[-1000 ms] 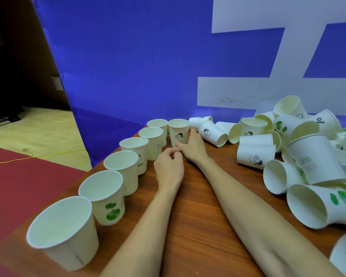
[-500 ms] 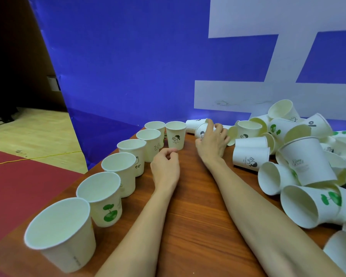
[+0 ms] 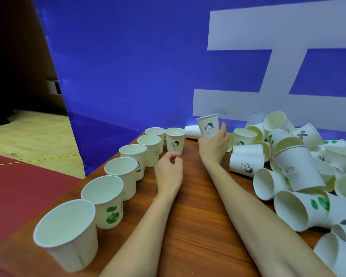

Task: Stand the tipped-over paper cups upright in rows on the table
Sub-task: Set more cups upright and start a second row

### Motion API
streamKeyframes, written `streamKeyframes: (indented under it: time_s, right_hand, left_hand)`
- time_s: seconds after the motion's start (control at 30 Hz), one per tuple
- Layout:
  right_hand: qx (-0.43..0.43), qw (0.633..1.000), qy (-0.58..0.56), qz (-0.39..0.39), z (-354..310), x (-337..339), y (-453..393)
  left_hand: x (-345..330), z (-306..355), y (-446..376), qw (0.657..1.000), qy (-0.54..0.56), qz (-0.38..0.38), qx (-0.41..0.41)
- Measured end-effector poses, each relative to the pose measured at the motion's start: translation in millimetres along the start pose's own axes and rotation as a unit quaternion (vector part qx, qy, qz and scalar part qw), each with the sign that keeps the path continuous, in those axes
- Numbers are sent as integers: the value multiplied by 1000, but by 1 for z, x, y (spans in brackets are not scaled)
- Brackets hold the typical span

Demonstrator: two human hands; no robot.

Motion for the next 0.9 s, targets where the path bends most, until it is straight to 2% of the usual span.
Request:
streamKeyframes:
  time_s: [0.07,0.17,0.3,0.4,0.5,0.7,0.9]
  right_hand:
    - [-33,997,-63,-37,6,0,4]
    - [-59,990,-98,-86,14,7,13]
    - [-20,974,-90,-209,20,3,43]
    - [-2,949,-111,-296,18,-6,62]
    - [21,936,-76,-344,13,-13,74]
    - [65,935,11,-349,8,-25,81]
    - [6,938,-27,-345,22,-26,70]
  left_hand:
    - [0,3,2,1000,-11,-5,-5]
    - [1,10,6,999,-29,-9,-26]
    - [4,26,9,995,-45,8,-90]
    - [8,42,13,981,-101,19,-168]
    - [12,46,15,969,-136,12,-203]
    - [10,39,12,970,-168,-18,-176]
    - [12,35,11,971,-174,-5,-165]
Point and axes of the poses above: each hand's wrist, its own y-axis away from the middle knuckle, its own x-axis out of the back of the hand, z = x × y, the point moved 8 cm from there along -y, towards the middle knuckle, and after that the axes turned 7 degrees about -x, right-handed, at the moved point
